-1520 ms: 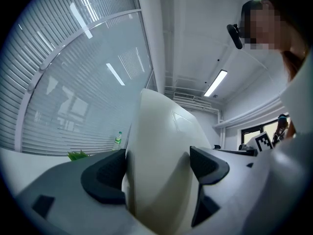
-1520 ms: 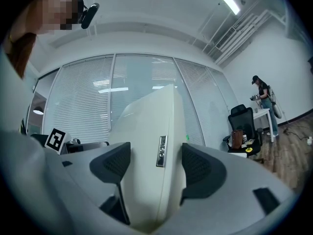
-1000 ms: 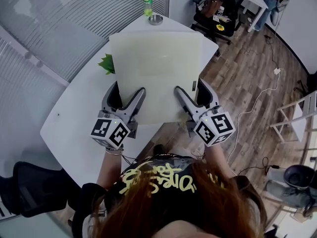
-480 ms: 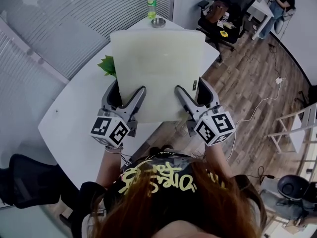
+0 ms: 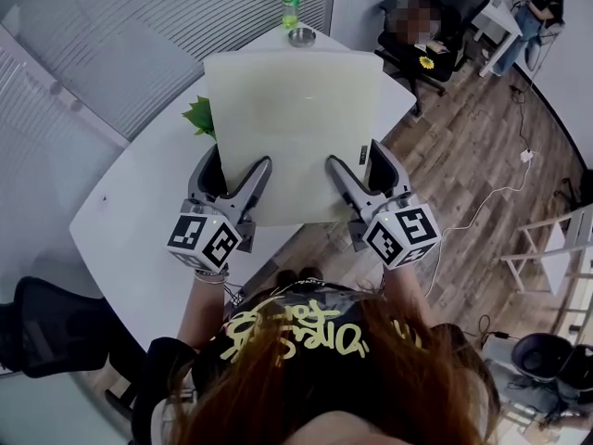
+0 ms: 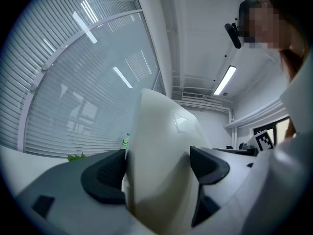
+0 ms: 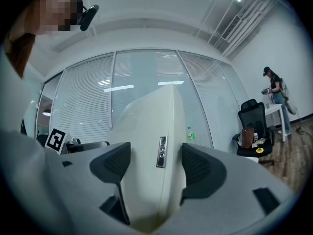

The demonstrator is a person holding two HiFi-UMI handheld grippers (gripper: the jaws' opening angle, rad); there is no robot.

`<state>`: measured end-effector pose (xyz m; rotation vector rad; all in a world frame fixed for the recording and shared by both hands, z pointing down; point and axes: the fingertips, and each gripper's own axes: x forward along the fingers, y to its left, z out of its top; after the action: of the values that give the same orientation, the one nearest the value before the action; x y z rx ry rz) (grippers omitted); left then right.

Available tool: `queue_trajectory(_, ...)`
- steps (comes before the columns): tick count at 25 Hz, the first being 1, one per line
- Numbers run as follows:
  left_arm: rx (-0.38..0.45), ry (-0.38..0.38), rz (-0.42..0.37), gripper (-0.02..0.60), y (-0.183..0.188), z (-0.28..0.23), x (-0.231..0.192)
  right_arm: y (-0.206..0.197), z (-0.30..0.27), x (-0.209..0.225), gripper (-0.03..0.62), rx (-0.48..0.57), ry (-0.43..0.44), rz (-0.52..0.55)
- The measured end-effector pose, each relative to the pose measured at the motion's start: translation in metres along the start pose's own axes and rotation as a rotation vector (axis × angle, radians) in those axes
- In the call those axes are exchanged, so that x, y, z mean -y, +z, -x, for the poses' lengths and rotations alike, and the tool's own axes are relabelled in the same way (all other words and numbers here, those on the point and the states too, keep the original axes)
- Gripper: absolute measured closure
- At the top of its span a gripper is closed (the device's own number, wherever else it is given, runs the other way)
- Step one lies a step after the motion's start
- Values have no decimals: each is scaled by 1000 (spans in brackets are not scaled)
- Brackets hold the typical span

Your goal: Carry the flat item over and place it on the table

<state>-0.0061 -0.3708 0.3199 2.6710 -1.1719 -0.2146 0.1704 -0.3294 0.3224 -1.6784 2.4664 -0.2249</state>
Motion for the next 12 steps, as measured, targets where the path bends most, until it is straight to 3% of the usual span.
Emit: queue_trajectory(12, -35, 38, 31, 175, -20, 4, -9, -20, -5, 2, 260, -48, 17, -18)
